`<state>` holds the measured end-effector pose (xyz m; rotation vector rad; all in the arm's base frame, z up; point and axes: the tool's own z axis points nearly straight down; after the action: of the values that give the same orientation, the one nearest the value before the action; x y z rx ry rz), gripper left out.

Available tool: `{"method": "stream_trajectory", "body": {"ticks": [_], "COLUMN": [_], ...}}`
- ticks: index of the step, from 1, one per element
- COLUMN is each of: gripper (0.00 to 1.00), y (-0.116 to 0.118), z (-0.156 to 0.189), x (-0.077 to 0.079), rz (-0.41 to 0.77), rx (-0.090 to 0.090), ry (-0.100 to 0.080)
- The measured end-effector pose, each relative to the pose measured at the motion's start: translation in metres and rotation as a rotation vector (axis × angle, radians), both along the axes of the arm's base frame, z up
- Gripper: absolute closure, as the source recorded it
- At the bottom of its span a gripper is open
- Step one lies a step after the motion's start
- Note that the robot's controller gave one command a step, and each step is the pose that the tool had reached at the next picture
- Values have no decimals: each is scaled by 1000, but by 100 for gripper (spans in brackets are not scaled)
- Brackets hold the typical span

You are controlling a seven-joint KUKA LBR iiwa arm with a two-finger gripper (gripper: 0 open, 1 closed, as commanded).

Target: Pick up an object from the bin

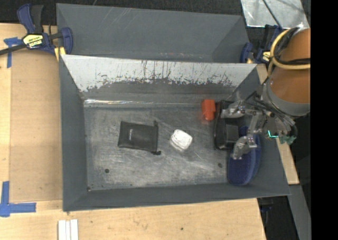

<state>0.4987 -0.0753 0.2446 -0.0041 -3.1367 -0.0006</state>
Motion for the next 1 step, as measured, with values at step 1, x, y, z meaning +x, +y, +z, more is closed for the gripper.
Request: {"method": "stream_trajectory", "body": {"ticks": [1], "gripper": [0], "y": [35], "z": [-173], "x": [82], "rz": [-93], "rx": [-1], "ry": [-12]}}
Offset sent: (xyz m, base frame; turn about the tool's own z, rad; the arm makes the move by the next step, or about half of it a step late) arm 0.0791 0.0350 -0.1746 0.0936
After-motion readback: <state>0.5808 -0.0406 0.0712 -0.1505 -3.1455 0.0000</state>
